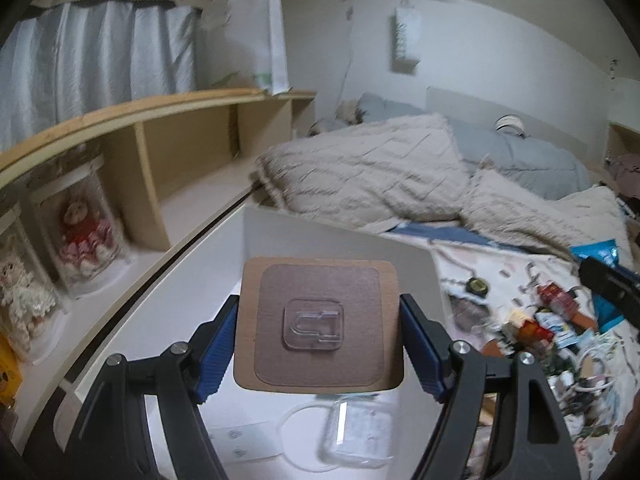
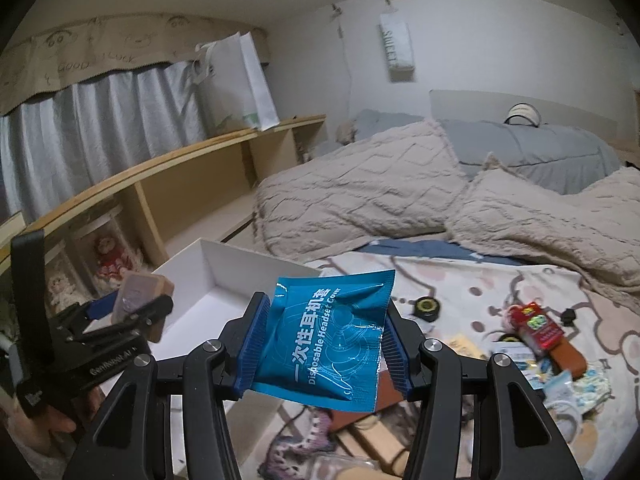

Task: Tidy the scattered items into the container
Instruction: 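Lift and carry the blue sachet and tan pad over the white box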

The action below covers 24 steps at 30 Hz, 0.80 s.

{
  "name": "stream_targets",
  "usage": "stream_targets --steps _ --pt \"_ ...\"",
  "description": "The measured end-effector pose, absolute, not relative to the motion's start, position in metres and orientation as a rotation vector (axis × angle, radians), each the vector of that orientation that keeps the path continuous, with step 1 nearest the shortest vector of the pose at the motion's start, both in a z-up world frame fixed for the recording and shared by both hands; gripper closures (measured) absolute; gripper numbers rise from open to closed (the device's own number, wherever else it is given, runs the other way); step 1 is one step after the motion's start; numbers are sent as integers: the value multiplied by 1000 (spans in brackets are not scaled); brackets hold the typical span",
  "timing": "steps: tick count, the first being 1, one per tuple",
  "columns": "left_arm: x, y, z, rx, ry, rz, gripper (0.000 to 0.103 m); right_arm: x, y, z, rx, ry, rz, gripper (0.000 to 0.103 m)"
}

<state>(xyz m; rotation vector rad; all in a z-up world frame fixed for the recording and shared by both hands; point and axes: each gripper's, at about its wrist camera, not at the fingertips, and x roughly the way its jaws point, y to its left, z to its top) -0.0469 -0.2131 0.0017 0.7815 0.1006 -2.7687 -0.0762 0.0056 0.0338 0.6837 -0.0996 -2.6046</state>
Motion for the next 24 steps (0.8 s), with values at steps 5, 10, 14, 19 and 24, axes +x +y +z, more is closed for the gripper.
stream_targets --steps 5,10,14,19,24 --pt "-49 -234 -14 843 83 -2703 27 -85 -23 22 757 -96 -2544 49" --pt "-49 -252 -24 880 67 -2662 27 -93 -53 14 817 -50 -2493 49" --pt "-47 -268 -32 891 106 -2635 27 -102 -79 5 893 -12 -2437 49" --pt "-42 -283 -34 878 154 -2620 27 -116 -105 -7 992 49 -2383 49" --pt "-41 -290 -36 870 190 -2619 27 -125 -125 -22 1079 102 -2342 49"
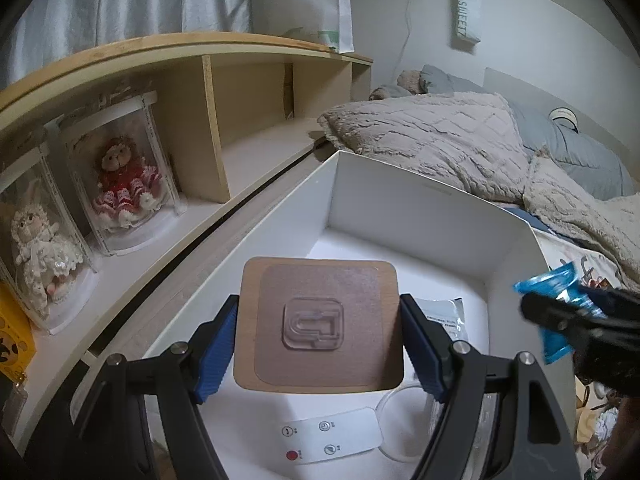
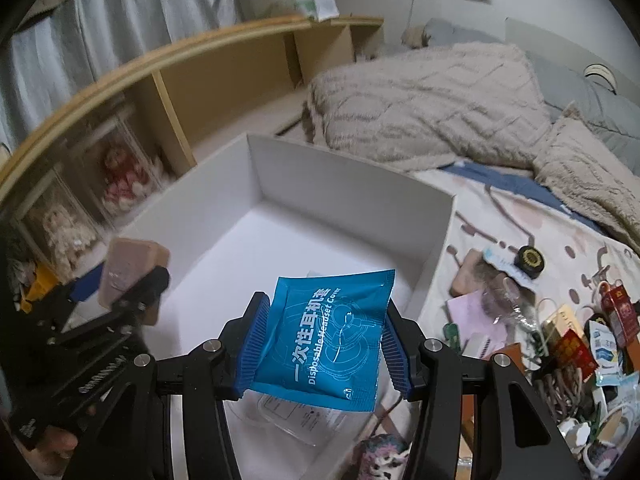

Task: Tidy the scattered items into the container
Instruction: 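Lift and carry the blue sachet and tan pad over the white box, then open the right tool to drop the blue sachet while the left tool releases the pad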

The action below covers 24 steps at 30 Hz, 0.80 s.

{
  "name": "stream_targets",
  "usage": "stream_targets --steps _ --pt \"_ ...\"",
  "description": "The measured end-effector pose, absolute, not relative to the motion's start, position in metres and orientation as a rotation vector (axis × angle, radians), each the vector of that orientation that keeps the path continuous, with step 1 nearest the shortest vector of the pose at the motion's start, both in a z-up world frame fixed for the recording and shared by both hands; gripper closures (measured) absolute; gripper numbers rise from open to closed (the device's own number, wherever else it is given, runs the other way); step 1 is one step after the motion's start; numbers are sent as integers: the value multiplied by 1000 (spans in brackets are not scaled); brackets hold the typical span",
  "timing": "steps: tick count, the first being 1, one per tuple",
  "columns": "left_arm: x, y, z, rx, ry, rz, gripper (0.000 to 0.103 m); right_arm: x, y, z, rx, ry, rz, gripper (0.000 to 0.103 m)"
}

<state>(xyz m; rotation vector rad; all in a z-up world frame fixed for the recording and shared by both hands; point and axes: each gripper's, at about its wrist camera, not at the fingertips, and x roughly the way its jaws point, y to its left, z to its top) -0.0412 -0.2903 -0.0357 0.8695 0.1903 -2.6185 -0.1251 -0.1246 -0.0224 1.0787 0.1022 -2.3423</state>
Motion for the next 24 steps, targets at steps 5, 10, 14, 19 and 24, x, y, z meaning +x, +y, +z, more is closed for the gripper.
stream_targets --steps 5,10,14,19,24 --pt "-43 -292 -38 874 205 -2626 27 -136 -138 -34 1134 164 -2322 49" --pt "-43 -292 -38 872 200 -2640 27 -154 -147 -42 1181 229 -2321 49" --pt "-43 -292 -37 877 192 -2649 27 -165 -154 -47 1218 302 -2304 49" --pt "-44 -289 -37 886 163 -2662 27 -172 -160 -57 1271 389 -2244 49" --pt "-45 -288 -37 891 152 -2668 27 -177 -162 -61 1256 421 -2241 49"
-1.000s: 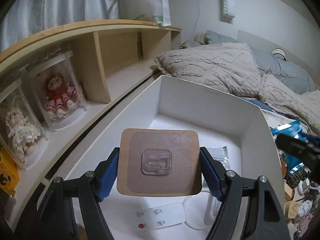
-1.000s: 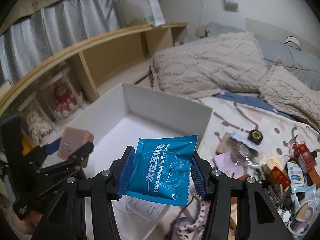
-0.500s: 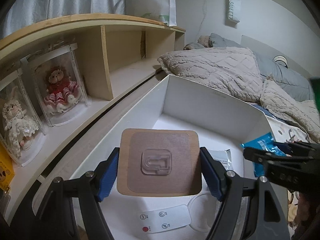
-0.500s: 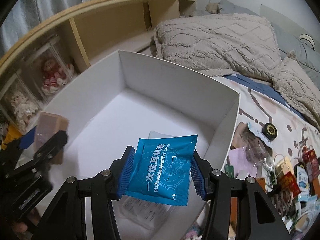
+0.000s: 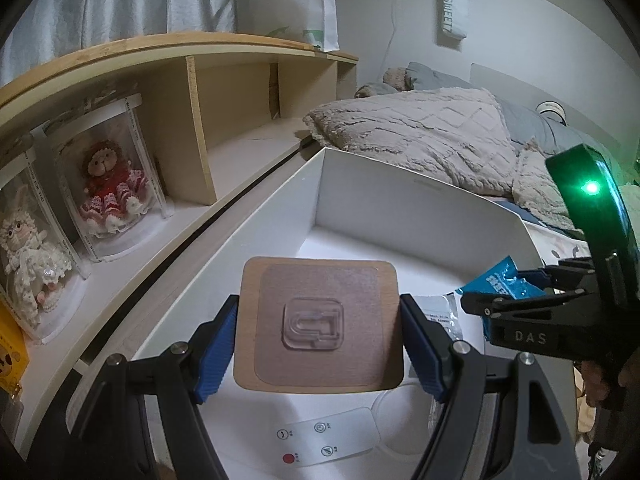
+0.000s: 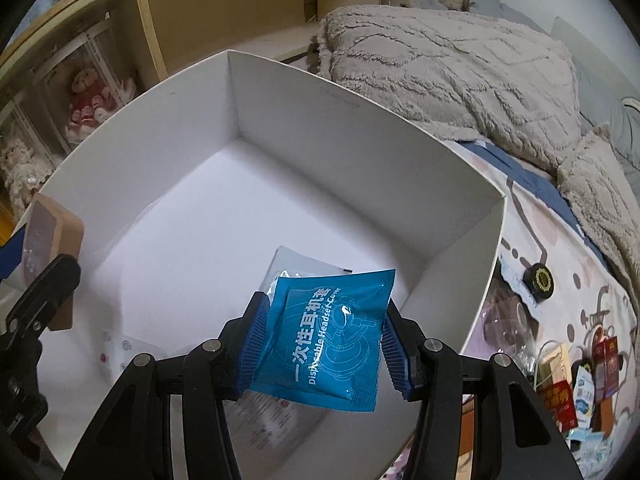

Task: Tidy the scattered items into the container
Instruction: 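Open the right tool to drop the blue sachet while the left tool releases the pad, then withdraw both tools from the box back over the pile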

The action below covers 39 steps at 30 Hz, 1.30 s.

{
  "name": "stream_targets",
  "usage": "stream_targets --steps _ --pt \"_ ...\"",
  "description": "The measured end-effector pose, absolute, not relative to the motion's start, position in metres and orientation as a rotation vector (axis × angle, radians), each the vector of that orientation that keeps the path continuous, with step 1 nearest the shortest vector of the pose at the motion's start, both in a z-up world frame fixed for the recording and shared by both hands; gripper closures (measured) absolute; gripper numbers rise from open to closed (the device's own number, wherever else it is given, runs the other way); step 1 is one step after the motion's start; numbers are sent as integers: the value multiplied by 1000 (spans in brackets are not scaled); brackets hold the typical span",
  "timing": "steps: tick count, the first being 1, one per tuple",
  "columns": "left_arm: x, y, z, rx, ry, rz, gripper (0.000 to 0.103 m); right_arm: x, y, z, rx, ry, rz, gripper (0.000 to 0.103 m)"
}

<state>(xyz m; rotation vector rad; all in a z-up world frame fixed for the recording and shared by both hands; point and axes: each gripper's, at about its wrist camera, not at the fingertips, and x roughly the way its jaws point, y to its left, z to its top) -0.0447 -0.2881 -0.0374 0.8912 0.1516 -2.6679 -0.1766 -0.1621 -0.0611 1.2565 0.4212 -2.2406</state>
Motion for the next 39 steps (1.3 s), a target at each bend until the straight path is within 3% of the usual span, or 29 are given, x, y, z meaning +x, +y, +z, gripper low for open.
stream_targets --steps 6,11,39 --pt "-45 -287 -38 893 147 -2671 27 -178 -163 -64 1201 458 -2272 45" --pt "-47 -286 -38 906 136 -2677 27 -174 -163 -59 1170 460 -2281 24" --pt "-59 -287 -41 1048 31 -2667 27 -134 -142 -45 1092 423 -2213 23"
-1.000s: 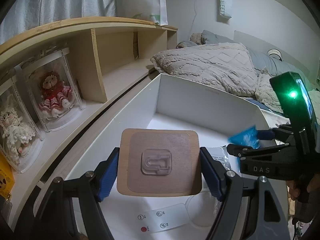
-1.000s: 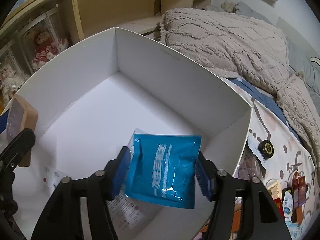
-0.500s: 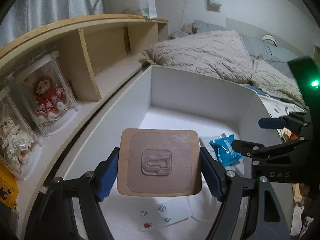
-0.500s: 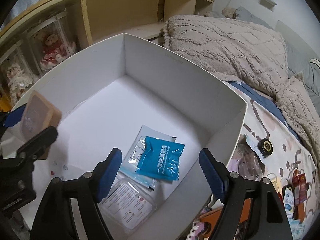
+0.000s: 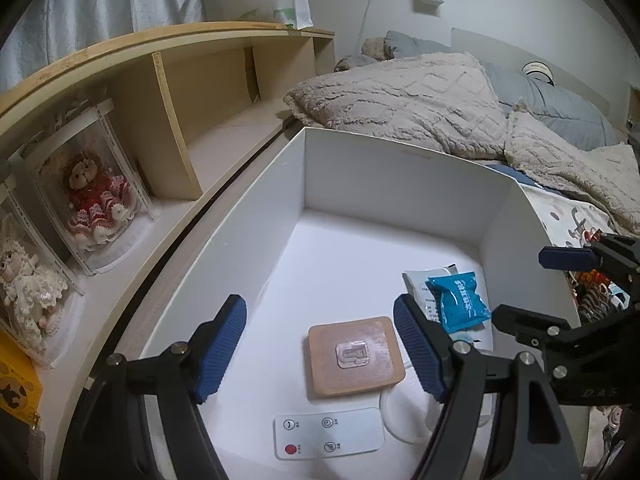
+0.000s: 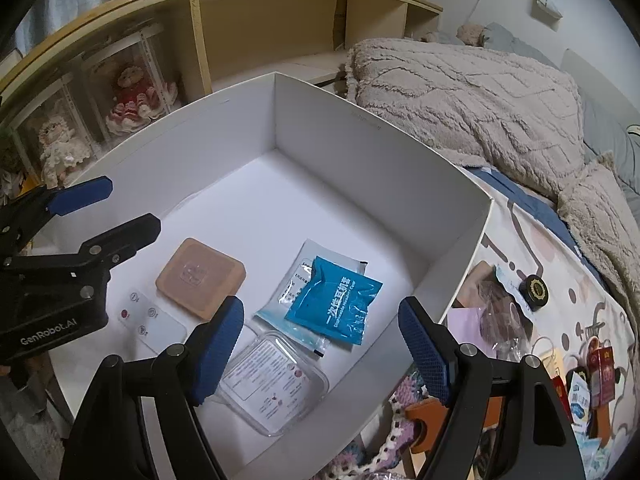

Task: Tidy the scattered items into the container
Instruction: 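Withdraw both tools from the box back over the pile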

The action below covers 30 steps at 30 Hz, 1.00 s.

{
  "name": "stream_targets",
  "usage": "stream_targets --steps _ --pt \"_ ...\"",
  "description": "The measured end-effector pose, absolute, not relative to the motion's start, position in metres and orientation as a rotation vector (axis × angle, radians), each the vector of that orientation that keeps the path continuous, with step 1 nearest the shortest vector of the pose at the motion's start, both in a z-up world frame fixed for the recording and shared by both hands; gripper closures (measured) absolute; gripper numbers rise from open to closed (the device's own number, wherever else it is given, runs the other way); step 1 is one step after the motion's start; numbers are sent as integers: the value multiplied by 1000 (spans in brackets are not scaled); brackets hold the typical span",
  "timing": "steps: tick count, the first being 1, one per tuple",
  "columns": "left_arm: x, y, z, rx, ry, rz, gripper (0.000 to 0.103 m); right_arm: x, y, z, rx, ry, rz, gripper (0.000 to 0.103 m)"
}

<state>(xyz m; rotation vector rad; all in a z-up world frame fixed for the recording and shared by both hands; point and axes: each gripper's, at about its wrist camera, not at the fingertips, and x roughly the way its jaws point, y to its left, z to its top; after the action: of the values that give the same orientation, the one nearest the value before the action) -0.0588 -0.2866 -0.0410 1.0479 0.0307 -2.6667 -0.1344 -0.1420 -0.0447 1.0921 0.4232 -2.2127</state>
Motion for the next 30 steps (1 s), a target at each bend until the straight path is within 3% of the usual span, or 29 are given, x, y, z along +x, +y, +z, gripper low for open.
stream_targets --steps 10,19,21,23,30 --pt "-57 -283 -40 1036 25 -2670 26 -124 -135 -37 1036 388 -2233 23" --pt "-49 -269 -28 965 1 -2708 8 -119 -118 -27 955 335 -2306 23" --pt "-48 -266 -25 942 4 -2714 0 -119 -114 -25 936 325 -2328 15" --pt "-45 -264 -21 921 11 -2722 0 -116 -108 -21 894 303 -2356 7" --pt "-40 -257 -13 895 24 -2725 0 -114 -94 -15 872 259 -2408 0"
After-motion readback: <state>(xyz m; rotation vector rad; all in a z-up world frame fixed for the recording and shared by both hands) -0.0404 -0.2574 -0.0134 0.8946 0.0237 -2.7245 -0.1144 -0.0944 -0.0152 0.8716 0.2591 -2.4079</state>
